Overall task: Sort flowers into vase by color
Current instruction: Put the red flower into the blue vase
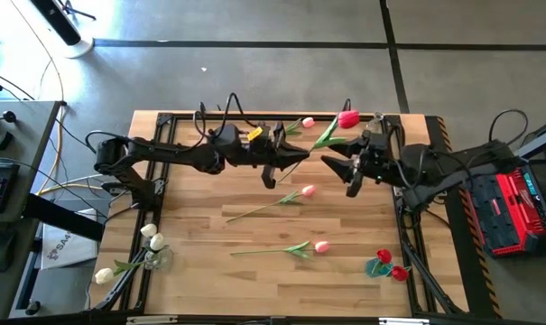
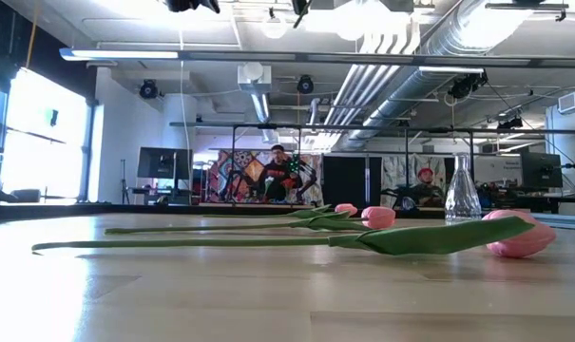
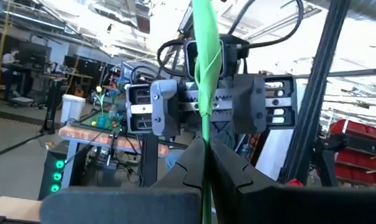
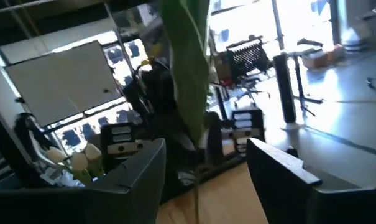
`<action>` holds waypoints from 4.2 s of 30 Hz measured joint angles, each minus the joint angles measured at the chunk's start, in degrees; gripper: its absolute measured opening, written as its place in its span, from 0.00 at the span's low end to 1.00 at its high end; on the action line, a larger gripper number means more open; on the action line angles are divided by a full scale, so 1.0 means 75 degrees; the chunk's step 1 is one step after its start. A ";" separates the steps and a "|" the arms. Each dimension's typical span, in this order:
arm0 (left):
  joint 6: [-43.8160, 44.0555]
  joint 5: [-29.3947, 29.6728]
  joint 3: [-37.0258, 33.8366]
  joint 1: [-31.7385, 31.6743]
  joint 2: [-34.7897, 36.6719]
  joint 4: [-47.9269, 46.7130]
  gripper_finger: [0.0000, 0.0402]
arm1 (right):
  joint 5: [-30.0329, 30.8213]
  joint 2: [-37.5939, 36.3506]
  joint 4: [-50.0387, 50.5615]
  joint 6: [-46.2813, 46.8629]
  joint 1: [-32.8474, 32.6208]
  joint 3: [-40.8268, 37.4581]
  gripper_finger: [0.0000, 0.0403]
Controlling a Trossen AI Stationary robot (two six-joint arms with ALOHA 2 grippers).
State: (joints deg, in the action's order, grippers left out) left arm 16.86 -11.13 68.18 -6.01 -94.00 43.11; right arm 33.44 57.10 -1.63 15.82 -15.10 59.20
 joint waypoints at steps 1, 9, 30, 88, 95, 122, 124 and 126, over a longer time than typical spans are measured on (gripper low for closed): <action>0.0008 -0.0062 0.0000 -0.0018 0.0000 0.0001 0.00 | -0.0140 0.0056 -0.0158 -0.0088 0.0061 0.0000 0.52; 0.0017 -0.0066 0.0000 -0.0049 0.0000 -0.0001 0.00 | -0.1072 0.0350 -0.0873 -0.0247 0.0617 0.0000 0.46; 0.0047 -0.0048 0.0015 -0.0163 0.0009 -0.0609 0.02 | -0.2449 0.0452 -0.0735 0.0093 0.1680 -0.0003 0.02; -0.1428 0.0172 -0.1504 -0.1448 0.4572 -0.6628 0.40 | -0.2682 -0.1281 0.2721 0.1508 0.1056 -0.0003 0.00; -0.1377 0.0169 -0.1504 -0.1448 0.4549 -0.6634 0.40 | -0.2714 -0.1342 0.3102 0.1854 0.1056 -0.0003 0.00; -0.1268 0.0168 -0.1504 -0.1445 0.4549 -0.6627 0.40 | -0.2743 -0.2127 0.3738 0.1748 0.1056 -0.0003 0.00; -0.1268 0.0168 -0.1504 -0.1448 0.4549 -0.6625 0.40 | -0.2744 -0.2131 0.3858 0.1750 0.1056 -0.0003 0.00; -0.1268 0.0168 -0.1504 -0.1445 0.4549 -0.6627 0.40 | -0.2818 -0.2165 0.4089 0.1833 0.1056 -0.0003 0.00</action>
State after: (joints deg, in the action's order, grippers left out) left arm 7.35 -9.87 56.90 -16.84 -59.88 -6.59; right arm 12.30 40.86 29.04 29.56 -7.18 59.18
